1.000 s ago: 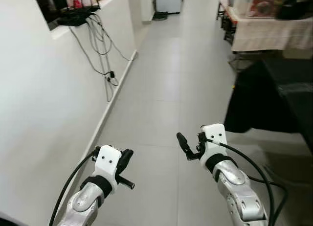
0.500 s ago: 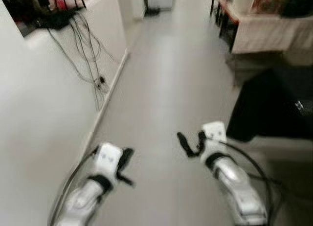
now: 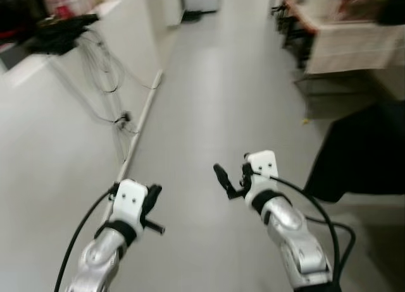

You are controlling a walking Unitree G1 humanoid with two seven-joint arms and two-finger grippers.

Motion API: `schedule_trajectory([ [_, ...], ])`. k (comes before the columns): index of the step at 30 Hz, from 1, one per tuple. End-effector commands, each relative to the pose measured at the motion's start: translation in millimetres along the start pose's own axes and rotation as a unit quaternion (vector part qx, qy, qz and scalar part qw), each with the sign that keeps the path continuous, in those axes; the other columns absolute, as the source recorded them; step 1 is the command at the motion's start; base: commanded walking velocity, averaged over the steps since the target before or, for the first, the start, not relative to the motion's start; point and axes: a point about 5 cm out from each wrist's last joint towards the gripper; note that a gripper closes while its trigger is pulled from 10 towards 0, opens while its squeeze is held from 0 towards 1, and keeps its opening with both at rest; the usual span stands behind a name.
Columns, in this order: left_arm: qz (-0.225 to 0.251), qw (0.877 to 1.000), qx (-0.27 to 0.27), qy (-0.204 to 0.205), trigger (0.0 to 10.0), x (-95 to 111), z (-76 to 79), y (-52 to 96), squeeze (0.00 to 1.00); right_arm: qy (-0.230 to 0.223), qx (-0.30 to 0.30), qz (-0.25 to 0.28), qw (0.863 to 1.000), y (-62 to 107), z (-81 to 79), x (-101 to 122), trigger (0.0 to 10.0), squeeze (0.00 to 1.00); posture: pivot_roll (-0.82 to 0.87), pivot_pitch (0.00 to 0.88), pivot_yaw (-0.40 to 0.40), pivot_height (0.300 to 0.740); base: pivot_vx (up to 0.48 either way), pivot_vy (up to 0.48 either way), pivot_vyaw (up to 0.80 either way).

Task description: Building children table

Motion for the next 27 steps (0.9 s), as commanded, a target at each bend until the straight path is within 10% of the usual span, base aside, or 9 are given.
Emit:
schedule_trajectory([
  [1,-0.012,1.0,0.007,0.0,10.0,-5.3,-4.6,4.9,0.0,-0.008,0.006,-0.002,1.0,-0.6,-4.8,-1.7,10.0,0.0,-0.05,0.113,0.041,0.74,0.442,0.0,-0.8],
  [27,-0.008,1.0,-0.003,0.005,10.0,-4.6,-4.1,4.1,0.0,-0.009,0.002,0.0,1.0,-0.6,-4.2,-3.4,10.0,0.0,-0.04,0.097,0.036,0.74,0.256,0.0,-0.8],
])
Point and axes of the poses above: a point about 5 cm out from each wrist's last joint towards the gripper, its own y axis pointing back from the gripper into the wrist, its own x axis along the axis of the wrist's last joint, z = x × y, and after that the axes turned 4 degrees about -y, right-handed
